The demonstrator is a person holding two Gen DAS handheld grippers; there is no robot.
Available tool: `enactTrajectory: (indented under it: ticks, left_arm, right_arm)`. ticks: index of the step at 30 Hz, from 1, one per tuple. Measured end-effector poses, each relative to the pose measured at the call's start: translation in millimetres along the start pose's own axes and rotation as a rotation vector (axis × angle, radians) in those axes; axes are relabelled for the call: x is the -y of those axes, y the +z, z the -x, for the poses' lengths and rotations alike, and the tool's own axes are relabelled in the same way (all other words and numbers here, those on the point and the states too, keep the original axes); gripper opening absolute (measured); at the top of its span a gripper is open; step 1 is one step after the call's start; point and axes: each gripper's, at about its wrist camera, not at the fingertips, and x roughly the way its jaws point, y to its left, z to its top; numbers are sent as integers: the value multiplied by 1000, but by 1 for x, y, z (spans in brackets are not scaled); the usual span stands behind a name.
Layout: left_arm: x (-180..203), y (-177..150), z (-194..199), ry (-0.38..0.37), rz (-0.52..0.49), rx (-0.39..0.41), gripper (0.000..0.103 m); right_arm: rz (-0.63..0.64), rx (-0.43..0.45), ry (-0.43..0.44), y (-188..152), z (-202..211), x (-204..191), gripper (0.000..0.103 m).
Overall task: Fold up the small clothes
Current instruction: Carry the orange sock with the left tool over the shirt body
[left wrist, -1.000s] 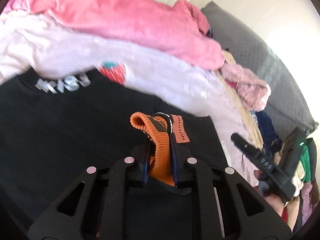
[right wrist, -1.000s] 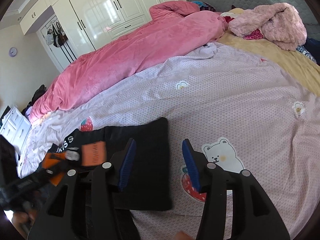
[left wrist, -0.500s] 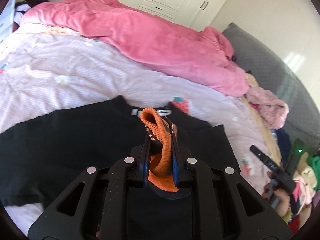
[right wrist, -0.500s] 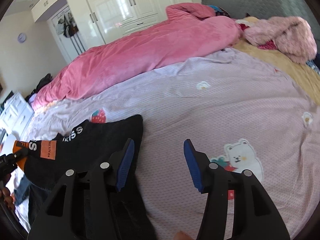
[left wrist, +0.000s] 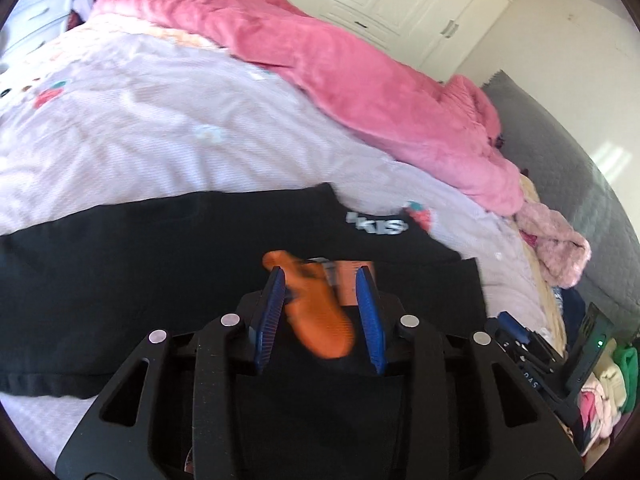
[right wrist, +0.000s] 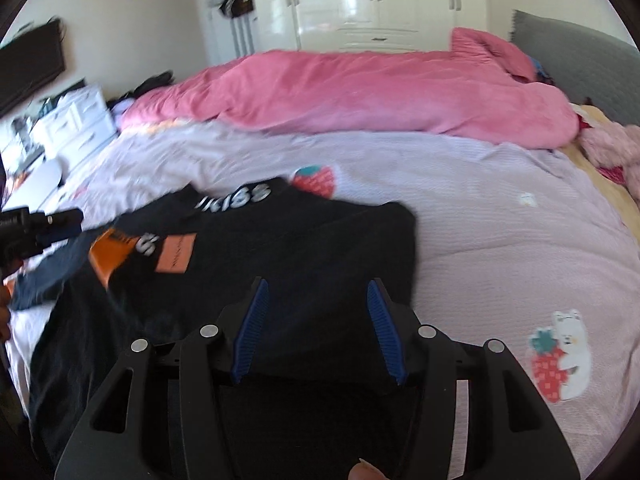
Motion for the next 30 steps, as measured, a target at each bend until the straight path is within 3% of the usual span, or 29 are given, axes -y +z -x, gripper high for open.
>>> enactTrajectory:
  ticks: [6,12,16,22,26,30]
  left_arm:
    - [-35,-8,-13,61,41,-52,25]
    - [-35,-8,-45,-52,138,-133,25]
    - [-21,-5,-58,-102,151,-162,28]
    - [-4,-7,-75,-126,155,-221,37]
    - [8,-8,-83,-108,123,-249,38]
    - [10,-7,-94,-35,78,-266,36]
  right_arm:
    - [26,-46,-32,-7,-16,-8,51]
    - [-18,-84,-42,-11,-25,4,51]
    - [-18,-91,-38,-12,-27,5,53]
    - [-13,-93,-34,-11,-26,5,56]
    - [-26,-97,-28,-11,-27,7,56]
    - [-24,-98,-28,-11,-26,6,56]
